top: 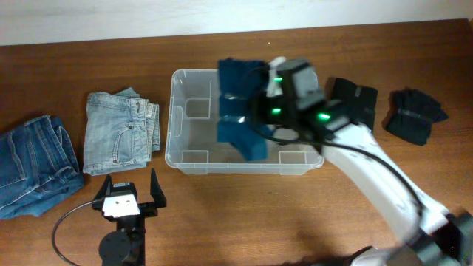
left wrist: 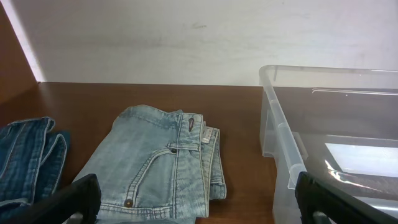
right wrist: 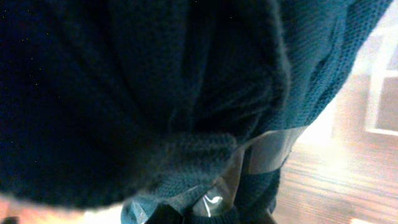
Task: Pack container
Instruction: 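Carry the blue garment into the bin's left side and release it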
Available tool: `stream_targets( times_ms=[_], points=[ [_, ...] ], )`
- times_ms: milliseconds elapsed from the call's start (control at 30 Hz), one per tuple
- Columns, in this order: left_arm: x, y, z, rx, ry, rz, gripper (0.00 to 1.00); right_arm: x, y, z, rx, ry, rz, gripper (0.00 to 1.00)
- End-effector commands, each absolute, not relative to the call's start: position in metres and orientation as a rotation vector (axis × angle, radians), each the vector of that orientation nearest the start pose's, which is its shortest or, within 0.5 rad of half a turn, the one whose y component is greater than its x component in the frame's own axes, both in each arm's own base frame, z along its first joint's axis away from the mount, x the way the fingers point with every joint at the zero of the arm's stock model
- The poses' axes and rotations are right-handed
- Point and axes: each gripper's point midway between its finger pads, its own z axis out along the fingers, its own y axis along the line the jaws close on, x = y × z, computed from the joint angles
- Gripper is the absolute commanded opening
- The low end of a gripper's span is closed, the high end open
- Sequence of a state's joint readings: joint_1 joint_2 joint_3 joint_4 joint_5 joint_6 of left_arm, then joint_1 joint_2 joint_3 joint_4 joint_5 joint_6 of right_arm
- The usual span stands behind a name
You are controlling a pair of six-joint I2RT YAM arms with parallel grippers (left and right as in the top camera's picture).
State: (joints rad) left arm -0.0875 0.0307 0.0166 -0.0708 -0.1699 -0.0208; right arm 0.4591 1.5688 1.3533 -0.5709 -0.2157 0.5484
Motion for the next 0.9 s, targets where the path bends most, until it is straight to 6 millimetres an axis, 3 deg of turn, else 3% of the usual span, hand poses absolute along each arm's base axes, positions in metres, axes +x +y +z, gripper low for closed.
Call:
stream_targets(
  times_ms=[0,167,433,667,867],
  points=[
    [0.246,0.011,0.155,-0.094,1.654,0.064,0.99,0.392,0.261,0.202,0.013,2.477,0.722,0.04],
    [0.246,0.011,0.155,-0.094,1.654,0.064,0.99,0.395,0.277,0.179,0.015,2.517,0.732,0.04],
    [0.246,0.011,0.155,-0.094,1.654,0.063,0.99,0.398,0.280,0.182,0.182,2.511,0.797,0.04],
    [0.246,0.011,0.155,-0.094,1.654,0.063,0.99,0.402,0.298,0.190,0.143,2.455,0.848,0.04],
    [0.246,0.011,0.155,-0.094,1.654,0.064,0.99,0.402,0.312,0.167,0.121,2.491,0.840,0.04]
  ],
)
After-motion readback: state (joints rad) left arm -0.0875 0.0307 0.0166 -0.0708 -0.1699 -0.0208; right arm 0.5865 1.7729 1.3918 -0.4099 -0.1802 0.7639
